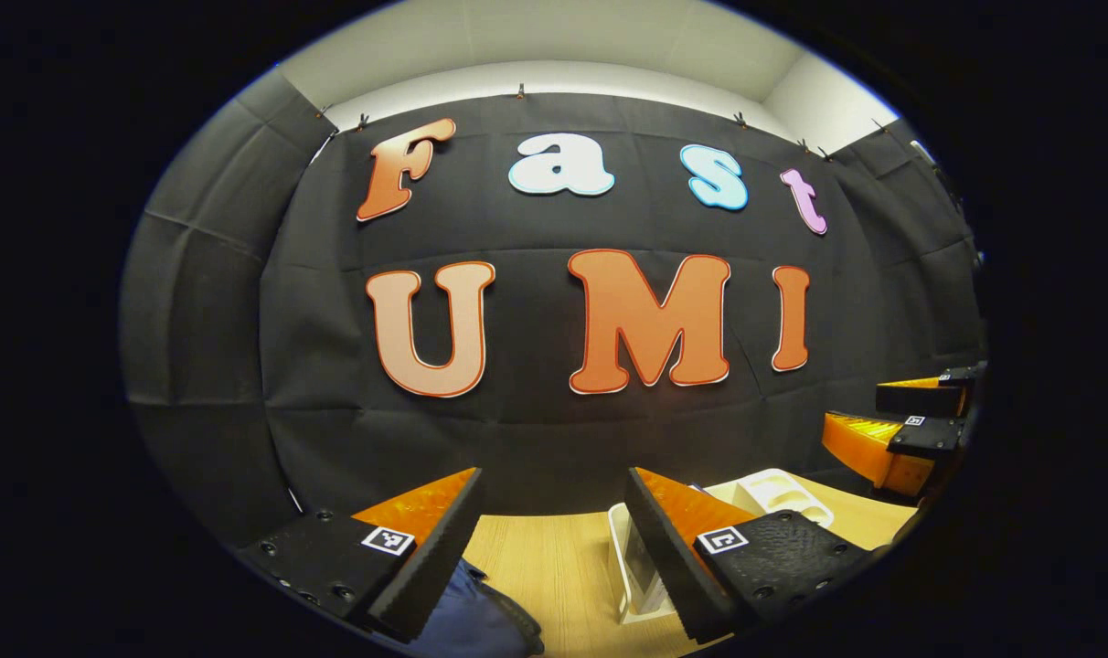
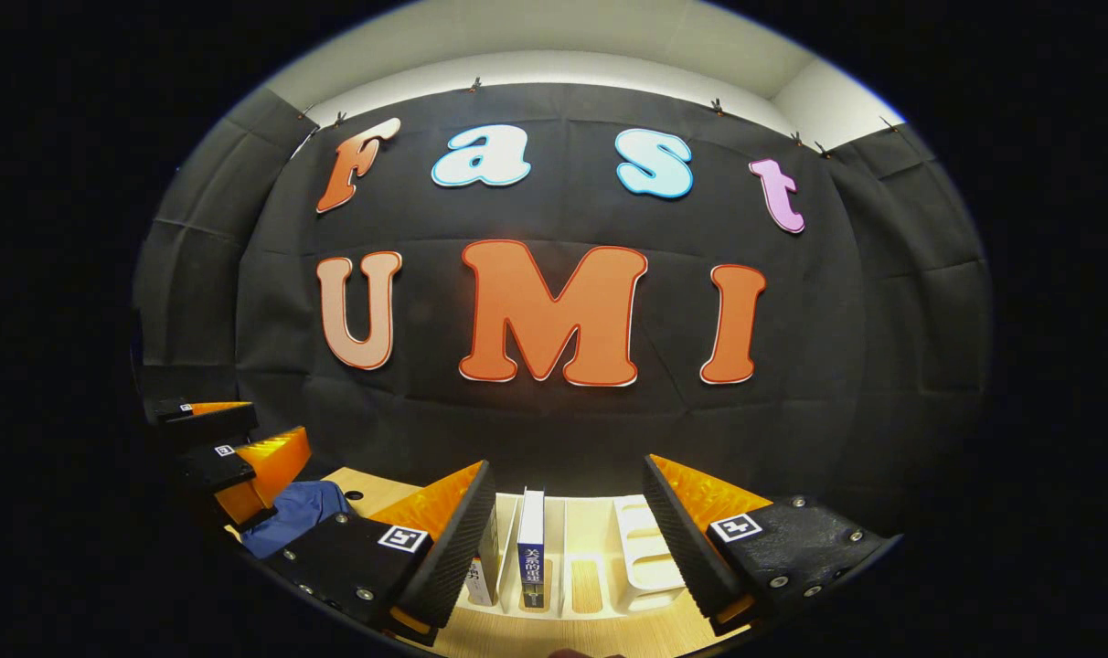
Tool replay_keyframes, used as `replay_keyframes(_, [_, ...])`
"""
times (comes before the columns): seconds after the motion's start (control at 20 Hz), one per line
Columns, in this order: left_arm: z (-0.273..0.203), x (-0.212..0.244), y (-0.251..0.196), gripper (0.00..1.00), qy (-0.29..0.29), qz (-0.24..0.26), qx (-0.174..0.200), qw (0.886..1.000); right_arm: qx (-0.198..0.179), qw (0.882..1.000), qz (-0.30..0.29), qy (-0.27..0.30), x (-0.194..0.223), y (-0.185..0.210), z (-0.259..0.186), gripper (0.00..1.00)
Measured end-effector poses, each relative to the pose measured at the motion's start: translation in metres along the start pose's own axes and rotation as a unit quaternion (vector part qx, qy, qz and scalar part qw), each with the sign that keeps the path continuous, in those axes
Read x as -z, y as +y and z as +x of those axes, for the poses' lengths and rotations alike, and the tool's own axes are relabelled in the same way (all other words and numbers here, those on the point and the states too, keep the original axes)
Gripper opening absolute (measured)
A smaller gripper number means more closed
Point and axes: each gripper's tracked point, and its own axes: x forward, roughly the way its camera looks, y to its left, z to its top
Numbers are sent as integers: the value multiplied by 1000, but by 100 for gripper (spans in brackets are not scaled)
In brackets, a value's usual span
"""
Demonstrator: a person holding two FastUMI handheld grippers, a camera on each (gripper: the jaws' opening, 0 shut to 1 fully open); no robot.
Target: Open the schoolbag, grab two books from the bookshelf and put them into the schoolbag.
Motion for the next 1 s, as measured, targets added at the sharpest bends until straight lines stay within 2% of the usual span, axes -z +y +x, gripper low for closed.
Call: replay_keyframes(1.0, [-9,-7,4,97,-7,16,-9,1000,-11,1000,-3,-4,-4,4,3,96])
